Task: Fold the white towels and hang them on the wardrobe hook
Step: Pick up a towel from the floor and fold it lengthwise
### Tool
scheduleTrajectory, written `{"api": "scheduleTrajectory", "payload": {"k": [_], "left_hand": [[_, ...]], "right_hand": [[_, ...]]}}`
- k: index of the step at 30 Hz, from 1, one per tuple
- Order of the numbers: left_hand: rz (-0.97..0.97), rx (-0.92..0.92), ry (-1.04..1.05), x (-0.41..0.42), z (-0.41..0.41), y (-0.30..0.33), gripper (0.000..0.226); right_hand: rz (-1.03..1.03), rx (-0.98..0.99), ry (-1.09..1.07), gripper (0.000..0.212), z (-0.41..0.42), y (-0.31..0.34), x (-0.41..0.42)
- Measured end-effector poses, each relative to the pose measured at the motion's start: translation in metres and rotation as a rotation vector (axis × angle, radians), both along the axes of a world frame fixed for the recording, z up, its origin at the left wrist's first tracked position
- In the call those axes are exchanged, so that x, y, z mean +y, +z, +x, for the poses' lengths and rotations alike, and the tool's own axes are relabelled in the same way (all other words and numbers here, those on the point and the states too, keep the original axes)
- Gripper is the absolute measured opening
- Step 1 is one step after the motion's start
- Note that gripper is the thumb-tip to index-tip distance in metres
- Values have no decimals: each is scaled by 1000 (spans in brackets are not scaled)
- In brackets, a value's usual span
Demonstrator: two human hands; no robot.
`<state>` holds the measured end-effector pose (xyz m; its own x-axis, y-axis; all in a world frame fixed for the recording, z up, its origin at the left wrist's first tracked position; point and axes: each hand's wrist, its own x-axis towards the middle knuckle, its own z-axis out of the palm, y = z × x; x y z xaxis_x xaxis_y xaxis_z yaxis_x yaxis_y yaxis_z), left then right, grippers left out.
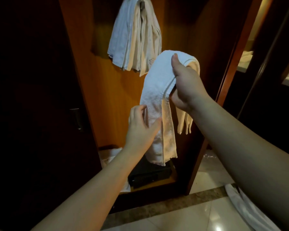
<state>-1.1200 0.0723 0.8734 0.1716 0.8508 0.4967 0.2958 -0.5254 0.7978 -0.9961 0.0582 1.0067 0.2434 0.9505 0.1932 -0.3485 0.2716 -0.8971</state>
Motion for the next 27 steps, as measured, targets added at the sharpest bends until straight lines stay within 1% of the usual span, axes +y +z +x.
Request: {"api": "scheduleTrajectory", "payload": {"k": [4, 6, 7, 8, 10, 11, 12, 13, 15, 16, 17, 18, 19, 21, 22, 23, 25, 27], "left_hand": [[67, 117, 115, -1, 12, 12, 73], [77, 148, 147, -2, 16, 17, 74], [75, 174, 160, -2, 16, 19, 70], [69, 210, 171, -2, 16, 19, 61], [53, 269, 196, 0, 14, 19, 28], [42, 282, 210, 2, 11, 20, 11], [38, 284, 220, 3, 7, 20, 4], [67, 276, 230, 4, 3, 19, 11], [195, 269, 245, 2, -2, 16, 20], [253, 285, 239, -3, -2, 12, 21], [278, 304, 214, -8, 0, 8, 20], [250, 303, 181, -12, 3, 1, 20], [167, 278, 150, -16, 7, -5, 26], [-45, 204, 108, -18, 12, -7, 56], [-114, 176, 96, -17, 16, -5, 71], [-138, 174, 99, -17, 19, -1, 79], [-109, 184, 144, -14, 22, 9, 76], [-59, 153, 174, -5, 23, 10, 60]], "right_hand": [[25, -121, -53, 28, -5, 12, -1], [30, -199, -113, 34, -5, 13, 1], [33, -238, -153, 41, -5, 14, 1], [28, -274, -180, 53, -6, 14, -1], [12, -336, -209, 86, -4, 13, 0], [3, -365, -223, 99, -1, 11, 2], [-6, -386, -255, 109, 3, 8, 4], [-14, -405, -289, 112, 7, 6, 6], [-4, -432, -338, 91, 8, 4, 5], [-11, -431, -343, 85, 9, 2, 7], [-34, -432, -346, 87, 6, 2, 4], [-51, -431, -338, 88, 5, 0, 6], [-57, -446, -333, 83, 4, -2, 8], [-44, -513, -315, 67, -7, -3, 2], [-39, -542, -310, 65, -10, -3, 2], [-32, -579, -315, 64, -13, -3, 2], [-12, -660, -339, 67, -16, -4, -1], [18, -699, -331, 70, -16, -3, -4]]}}
